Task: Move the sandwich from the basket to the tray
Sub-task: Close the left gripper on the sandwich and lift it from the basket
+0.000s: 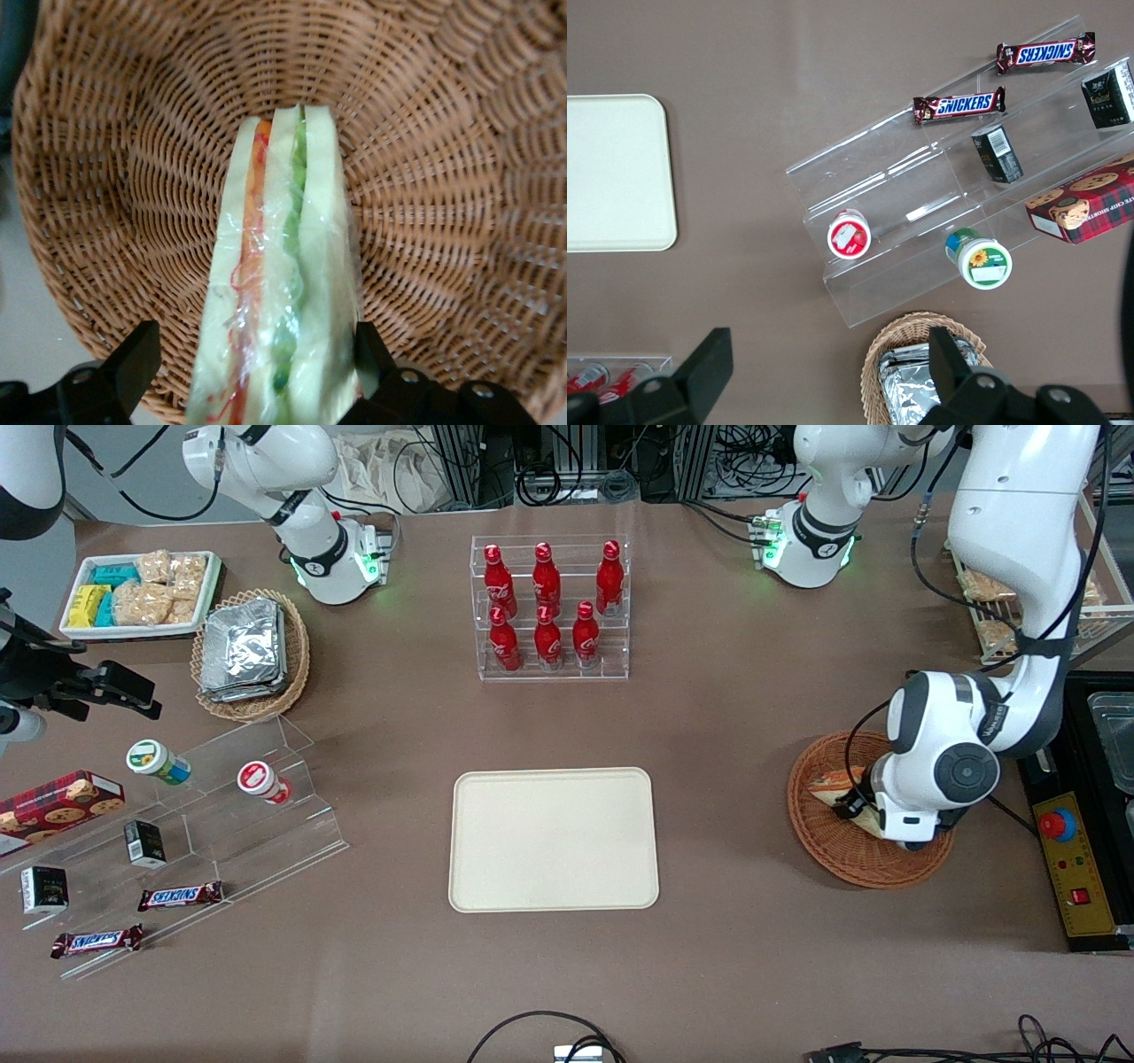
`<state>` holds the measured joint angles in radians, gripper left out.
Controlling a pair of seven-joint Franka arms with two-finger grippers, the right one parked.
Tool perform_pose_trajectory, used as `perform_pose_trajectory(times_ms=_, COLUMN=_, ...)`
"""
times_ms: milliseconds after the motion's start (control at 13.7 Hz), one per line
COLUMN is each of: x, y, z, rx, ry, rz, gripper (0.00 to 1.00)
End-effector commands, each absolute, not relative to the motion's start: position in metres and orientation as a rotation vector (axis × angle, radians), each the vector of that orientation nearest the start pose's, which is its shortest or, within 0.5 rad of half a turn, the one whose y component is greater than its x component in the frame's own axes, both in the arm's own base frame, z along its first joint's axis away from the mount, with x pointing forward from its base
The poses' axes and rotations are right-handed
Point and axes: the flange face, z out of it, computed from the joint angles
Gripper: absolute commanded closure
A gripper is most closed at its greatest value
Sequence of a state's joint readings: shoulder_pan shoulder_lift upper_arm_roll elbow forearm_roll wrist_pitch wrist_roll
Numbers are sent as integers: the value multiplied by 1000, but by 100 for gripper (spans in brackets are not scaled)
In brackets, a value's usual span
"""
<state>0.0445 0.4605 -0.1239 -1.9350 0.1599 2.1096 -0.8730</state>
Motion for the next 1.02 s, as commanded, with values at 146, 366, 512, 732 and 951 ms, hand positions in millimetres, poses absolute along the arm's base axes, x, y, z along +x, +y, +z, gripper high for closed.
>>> perform_pose_trajectory(times_ms=146, x=598, y=-45, z=236, rx=-2745, ry=-1043, rz=293, gripper=91)
perform_pose_trajectory(times_ms=366, x=608, y=-50, z=265, rx=-2822, ry=-875, rz=232, gripper=100)
perform_pose_trajectory(times_ms=512, x=620, y=-51, z=301, rx=-2877, ry=-744, rz=189, gripper=100)
perform_pose_trajectory(times_ms=732, x=641, y=-75, z=367, rx=-2900, ry=-584, rz=255, gripper=100)
perform_pose_trajectory(times_ms=951, x=647, y=-120, z=430, rx=-2939, ry=-311, rz=244, gripper=100)
